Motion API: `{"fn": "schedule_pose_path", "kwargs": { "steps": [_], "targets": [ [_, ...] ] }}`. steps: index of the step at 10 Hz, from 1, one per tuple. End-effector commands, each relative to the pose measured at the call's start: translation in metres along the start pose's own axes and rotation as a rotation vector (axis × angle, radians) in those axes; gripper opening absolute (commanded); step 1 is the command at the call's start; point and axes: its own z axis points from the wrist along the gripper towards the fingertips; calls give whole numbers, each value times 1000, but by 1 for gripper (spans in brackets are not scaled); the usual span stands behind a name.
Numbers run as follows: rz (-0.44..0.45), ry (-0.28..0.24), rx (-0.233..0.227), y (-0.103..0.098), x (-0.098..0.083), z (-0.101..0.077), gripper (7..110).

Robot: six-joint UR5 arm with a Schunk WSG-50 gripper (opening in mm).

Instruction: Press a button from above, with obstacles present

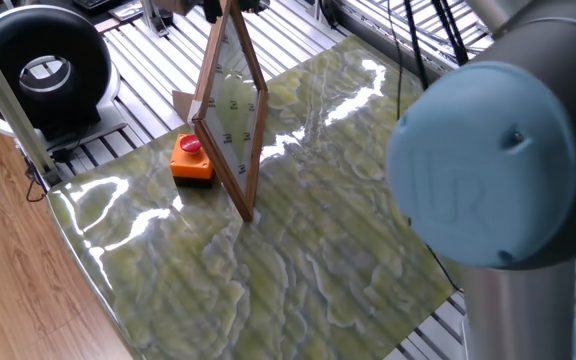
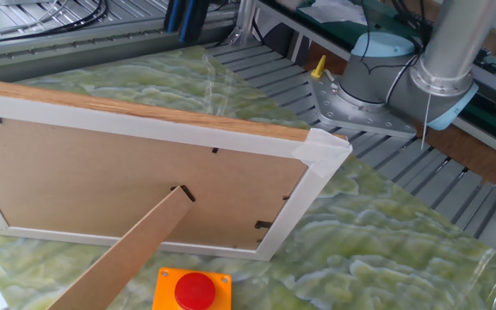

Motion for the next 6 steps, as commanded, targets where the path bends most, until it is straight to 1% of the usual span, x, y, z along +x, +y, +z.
{"fn": "schedule_pose_path", "kwargs": {
  "steps": [1,4,6],
  "targets": [
    [-10,-13,-59,26,-23,15,7],
    [2,-14,-36,33,-41,25,7],
    [11,-26,-35,39,-54,38,7]
  ]
}}
